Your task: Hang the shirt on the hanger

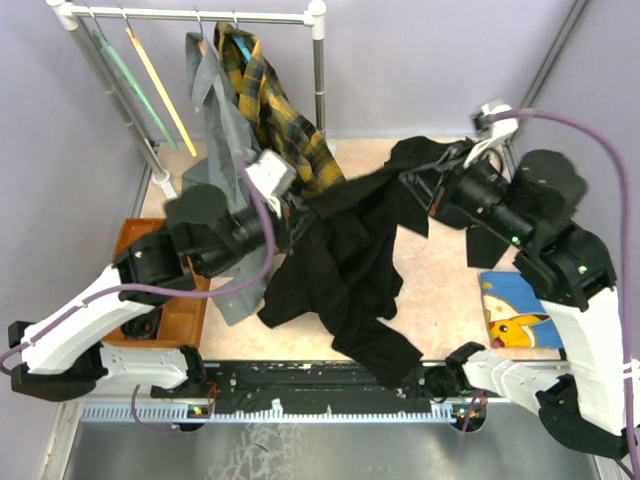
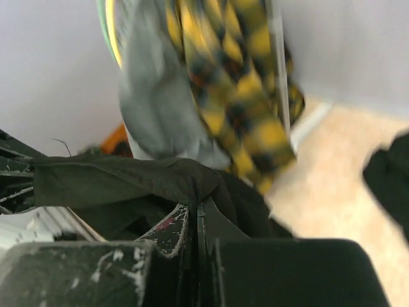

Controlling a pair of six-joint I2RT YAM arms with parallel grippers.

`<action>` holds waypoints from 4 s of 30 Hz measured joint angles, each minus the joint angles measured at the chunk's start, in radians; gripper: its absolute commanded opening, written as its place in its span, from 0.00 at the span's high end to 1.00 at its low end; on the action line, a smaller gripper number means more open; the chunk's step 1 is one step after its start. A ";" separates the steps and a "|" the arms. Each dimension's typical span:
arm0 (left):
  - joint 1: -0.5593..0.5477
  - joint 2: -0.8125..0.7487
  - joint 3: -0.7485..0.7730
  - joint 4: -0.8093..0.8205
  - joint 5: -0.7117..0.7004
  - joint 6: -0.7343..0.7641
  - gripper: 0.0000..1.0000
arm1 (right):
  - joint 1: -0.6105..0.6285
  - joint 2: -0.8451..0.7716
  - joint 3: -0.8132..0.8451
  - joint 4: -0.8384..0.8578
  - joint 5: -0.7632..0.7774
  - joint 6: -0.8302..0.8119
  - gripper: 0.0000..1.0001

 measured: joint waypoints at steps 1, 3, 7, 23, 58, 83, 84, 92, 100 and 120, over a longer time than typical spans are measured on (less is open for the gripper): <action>0.002 -0.028 -0.084 0.005 0.014 -0.031 1.00 | -0.002 -0.013 -0.043 -0.028 -0.007 0.010 1.00; 0.014 -0.069 -0.227 0.013 0.050 -0.086 1.00 | -0.005 -0.031 -0.148 -0.074 -0.024 0.034 1.00; 0.143 -0.131 -0.572 0.084 0.259 -0.201 1.00 | -0.005 -0.058 -0.408 -0.121 -0.068 0.097 1.00; 0.426 -0.008 -1.003 0.271 0.680 -0.361 0.44 | -0.006 0.063 -0.943 0.109 -0.208 0.239 0.86; -0.056 0.039 -0.643 -0.105 -0.190 -0.441 0.47 | -0.006 -0.065 -0.740 -0.029 0.170 0.053 0.32; -0.114 0.339 -0.585 -0.277 -0.473 -0.803 0.79 | -0.006 -0.116 -0.830 0.003 0.091 0.073 0.29; -0.114 0.341 -0.583 -0.274 -0.482 -0.801 0.86 | -0.006 -0.117 -0.838 0.008 0.082 0.073 0.28; -0.101 0.313 -0.571 -0.216 -0.488 -0.711 1.00 | -0.006 -0.122 -0.945 0.054 -0.005 0.074 0.25; -0.035 0.148 -0.555 -0.196 -0.418 -0.531 1.00 | -0.006 -0.121 -1.001 0.128 -0.125 0.100 0.29; 0.177 0.005 -0.555 -0.178 -0.195 -0.310 1.00 | -0.006 -0.043 -1.143 0.409 -0.248 0.156 0.55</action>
